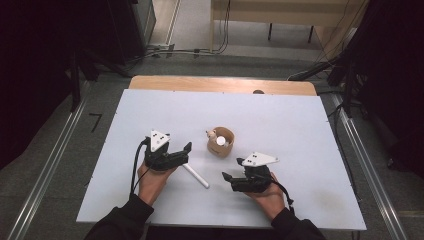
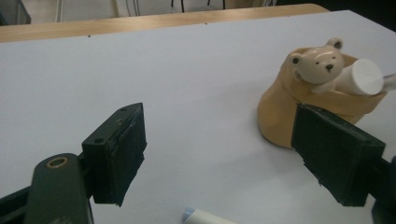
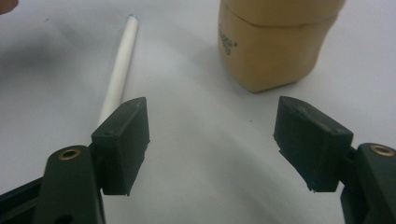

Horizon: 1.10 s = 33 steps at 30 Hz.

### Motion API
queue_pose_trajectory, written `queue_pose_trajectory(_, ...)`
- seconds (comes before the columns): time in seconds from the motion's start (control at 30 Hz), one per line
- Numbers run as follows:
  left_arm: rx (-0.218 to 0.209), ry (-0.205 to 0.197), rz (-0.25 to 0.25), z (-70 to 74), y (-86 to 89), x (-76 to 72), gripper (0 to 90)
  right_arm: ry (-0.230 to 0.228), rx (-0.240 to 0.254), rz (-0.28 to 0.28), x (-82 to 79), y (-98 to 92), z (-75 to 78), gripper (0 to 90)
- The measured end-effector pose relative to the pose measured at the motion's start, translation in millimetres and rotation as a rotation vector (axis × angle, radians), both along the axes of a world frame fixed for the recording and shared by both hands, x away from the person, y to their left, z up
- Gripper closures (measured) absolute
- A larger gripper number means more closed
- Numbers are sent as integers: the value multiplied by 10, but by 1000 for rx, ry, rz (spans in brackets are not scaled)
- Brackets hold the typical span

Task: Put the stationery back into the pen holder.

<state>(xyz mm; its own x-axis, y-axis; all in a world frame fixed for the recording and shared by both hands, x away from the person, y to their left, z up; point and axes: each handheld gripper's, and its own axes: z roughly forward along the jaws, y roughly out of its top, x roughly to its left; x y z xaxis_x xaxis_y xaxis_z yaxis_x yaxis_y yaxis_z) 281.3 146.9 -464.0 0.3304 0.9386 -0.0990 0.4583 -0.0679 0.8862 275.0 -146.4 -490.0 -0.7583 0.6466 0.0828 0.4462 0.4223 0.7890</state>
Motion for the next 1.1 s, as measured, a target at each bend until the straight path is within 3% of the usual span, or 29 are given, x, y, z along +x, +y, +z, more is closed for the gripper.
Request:
queue_pose_trajectory(0.2, 0, 9, 19, -41, 32, 22, 183, -28, -33, 24, -50, 172, -24, 255)
queue_pose_trajectory(0.47, 5, 20, 24, -68, 45, 33, 183, -20, -36, 60, -80, 393, -50, 258)
queue_pose_trajectory(0.77, 6, 28, 33, -95, 61, 44, 183, -31, -17, 43, -77, 538, -45, 273)
queue_pose_trajectory(1.1, -5, 29, 37, -93, 74, 45, 183, -23, -54, 53, -67, 738, -101, 285)
